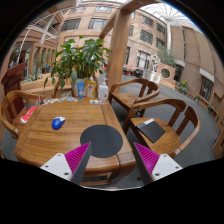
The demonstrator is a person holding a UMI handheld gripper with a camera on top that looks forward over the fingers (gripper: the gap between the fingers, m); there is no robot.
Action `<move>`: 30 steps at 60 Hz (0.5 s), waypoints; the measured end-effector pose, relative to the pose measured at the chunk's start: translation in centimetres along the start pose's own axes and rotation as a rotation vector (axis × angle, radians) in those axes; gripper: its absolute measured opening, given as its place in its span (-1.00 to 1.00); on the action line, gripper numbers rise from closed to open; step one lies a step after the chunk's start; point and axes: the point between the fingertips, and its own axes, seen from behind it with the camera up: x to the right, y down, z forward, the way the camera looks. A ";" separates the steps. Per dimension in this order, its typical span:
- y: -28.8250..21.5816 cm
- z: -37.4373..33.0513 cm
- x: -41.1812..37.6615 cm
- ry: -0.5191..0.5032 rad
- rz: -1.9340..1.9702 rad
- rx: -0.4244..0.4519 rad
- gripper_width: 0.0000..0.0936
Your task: Arrange mouse
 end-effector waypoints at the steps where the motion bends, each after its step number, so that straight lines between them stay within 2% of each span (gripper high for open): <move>1: 0.7 0.4 -0.4 -0.007 -0.003 -0.013 0.82; 9: 5.4 3.1 -5.4 -0.087 -0.030 -0.099 0.82; 15: 7.2 4.4 -10.8 -0.185 -0.039 -0.126 0.83; 22: 7.0 6.1 -17.7 -0.309 -0.015 -0.117 0.83; 30: 4.9 9.4 -24.3 -0.391 -0.026 -0.085 0.83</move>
